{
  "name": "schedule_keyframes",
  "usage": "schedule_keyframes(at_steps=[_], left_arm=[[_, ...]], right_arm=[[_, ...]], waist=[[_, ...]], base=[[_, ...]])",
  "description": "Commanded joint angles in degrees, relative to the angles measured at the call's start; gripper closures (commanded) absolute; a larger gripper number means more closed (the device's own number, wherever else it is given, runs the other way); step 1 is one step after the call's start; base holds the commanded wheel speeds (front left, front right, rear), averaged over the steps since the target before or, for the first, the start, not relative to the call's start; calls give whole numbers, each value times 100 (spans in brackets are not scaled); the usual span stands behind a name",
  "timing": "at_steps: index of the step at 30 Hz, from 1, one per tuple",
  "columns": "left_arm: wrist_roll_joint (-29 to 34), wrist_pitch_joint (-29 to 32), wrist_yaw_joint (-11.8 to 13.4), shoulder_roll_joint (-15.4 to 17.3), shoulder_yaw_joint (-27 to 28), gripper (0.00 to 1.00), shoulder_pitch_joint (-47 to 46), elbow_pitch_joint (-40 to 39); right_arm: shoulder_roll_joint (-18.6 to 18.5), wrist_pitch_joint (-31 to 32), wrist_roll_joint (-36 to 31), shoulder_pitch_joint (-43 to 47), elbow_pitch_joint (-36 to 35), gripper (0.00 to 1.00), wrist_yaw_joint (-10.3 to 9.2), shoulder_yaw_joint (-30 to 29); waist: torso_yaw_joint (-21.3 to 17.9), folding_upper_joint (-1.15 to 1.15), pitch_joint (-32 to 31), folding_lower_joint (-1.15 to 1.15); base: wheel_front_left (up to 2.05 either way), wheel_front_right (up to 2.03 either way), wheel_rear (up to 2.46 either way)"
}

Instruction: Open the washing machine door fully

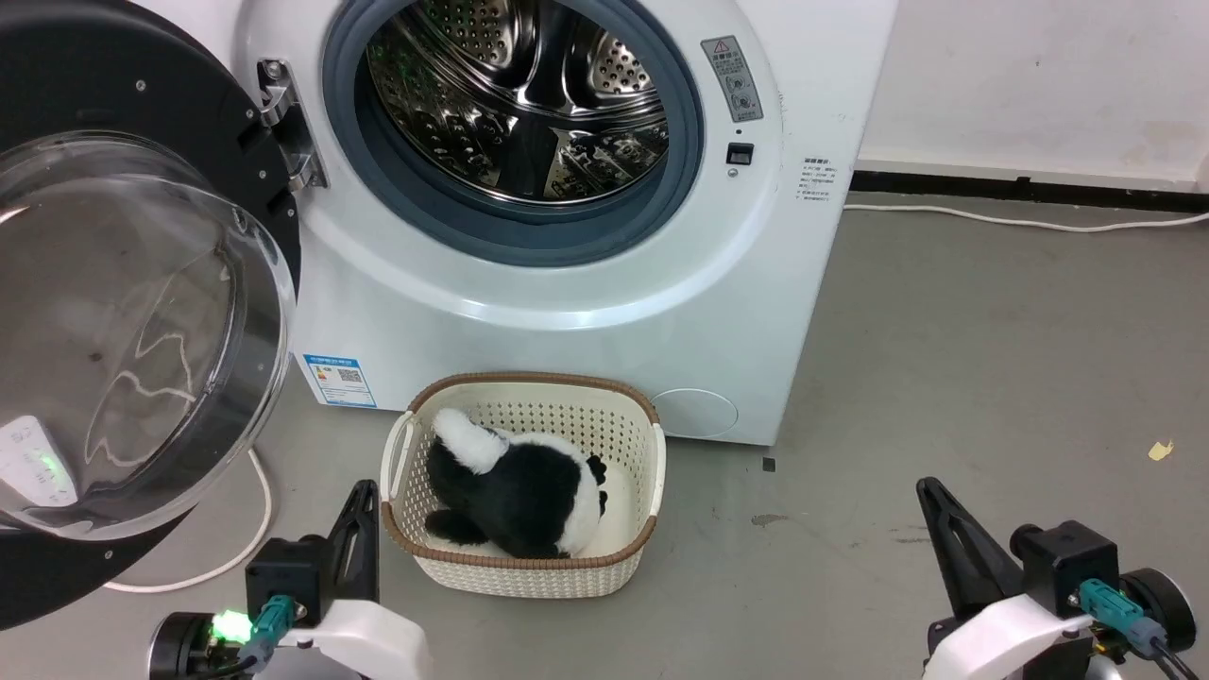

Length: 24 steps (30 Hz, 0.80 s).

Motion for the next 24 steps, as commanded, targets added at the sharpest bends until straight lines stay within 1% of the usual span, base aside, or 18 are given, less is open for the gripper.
schedule_keyframes(at_steps=[1,24], left_arm=[[59,37,-31,-4,43,100,-93,-34],[59,37,-31,-4,43,100,-93,-34]], right_arm=[[16,42,-44,-80,-43,100,5,12],[16,42,-44,-80,-43,100,5,12]], waist=[[0,0,2,0],[0,0,2,0]], base=[[0,0,0],[0,0,0]])
